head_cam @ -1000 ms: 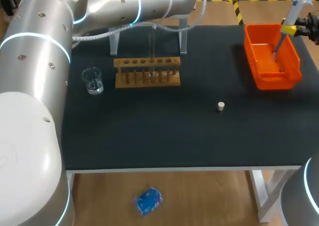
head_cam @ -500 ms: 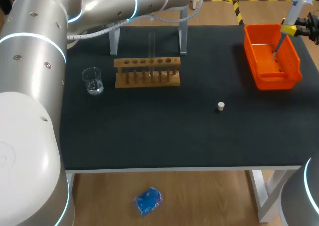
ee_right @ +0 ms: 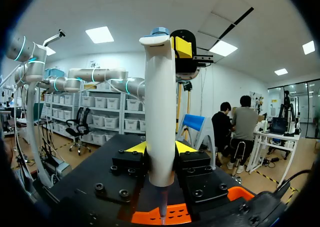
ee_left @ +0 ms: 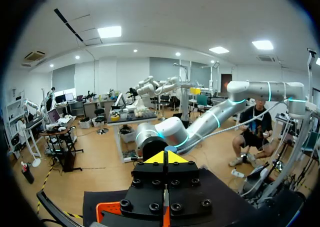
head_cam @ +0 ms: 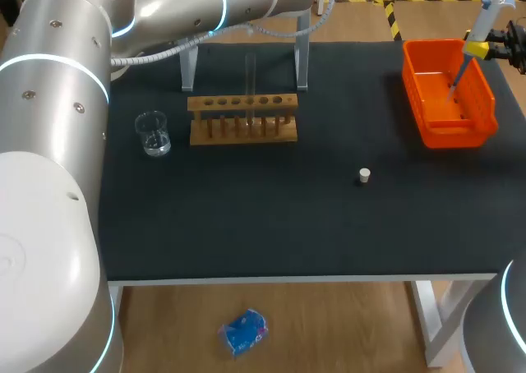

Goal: Invert the test tube, pick up the pipette, mount the tip to pipette, aspirate from beaker and dispense into the tube, eject the tip, return the pipette, and cap with the stopper.

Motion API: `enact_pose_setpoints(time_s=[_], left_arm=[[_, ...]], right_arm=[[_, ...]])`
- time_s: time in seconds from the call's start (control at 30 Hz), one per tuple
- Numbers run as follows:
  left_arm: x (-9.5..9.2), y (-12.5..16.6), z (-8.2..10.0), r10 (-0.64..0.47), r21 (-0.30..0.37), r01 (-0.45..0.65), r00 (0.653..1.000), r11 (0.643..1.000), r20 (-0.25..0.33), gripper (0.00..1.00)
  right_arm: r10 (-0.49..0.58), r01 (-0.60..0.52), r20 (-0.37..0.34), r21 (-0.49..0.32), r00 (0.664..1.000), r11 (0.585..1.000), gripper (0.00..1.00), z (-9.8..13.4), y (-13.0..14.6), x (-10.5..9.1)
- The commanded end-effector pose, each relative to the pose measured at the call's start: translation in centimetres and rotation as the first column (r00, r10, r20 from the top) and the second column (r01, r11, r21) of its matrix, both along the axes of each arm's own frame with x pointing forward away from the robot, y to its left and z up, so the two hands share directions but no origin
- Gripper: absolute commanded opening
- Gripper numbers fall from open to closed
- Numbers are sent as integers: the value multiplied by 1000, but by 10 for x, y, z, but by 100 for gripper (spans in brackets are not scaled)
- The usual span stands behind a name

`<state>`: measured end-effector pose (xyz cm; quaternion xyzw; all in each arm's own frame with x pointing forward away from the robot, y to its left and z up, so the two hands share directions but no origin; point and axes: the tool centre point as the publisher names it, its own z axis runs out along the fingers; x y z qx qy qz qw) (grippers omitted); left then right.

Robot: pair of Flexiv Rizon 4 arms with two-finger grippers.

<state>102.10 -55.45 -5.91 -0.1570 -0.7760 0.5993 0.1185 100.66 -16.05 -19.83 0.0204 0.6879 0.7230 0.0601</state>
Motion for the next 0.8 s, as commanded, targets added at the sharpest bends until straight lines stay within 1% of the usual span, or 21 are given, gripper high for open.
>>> enact_pose_setpoints(time_s=[0.03, 0.13, 0.27, 0.57, 0.8], left_arm=[[0, -1, 1, -6, 14, 6, 1000, 1000, 1, 0], [-2, -9, -2, -23, 28, 22, 1000, 999, 6, 0], [-5, -17, -10, -34, 44, 34, 999, 998, 2, 0], [-11, -19, -21, -36, 27, 36, 999, 999, -3, 0], [-14, -15, -31, -27, 11, 27, 999, 1000, -19, 0]], right_arm=[[3, -3, 0, -2, 1000, 1000, 0, 0, -1, 1], [3, -3, 0, -2, 1000, 1000, 0, 0, -1, 1], [3, -3, 0, -2, 1000, 1000, 0, 0, -1, 1], [3, -3, 0, -2, 1000, 1000, 0, 0, -1, 1], [3, -3, 0, -2, 1000, 1000, 0, 0, -1, 1]])
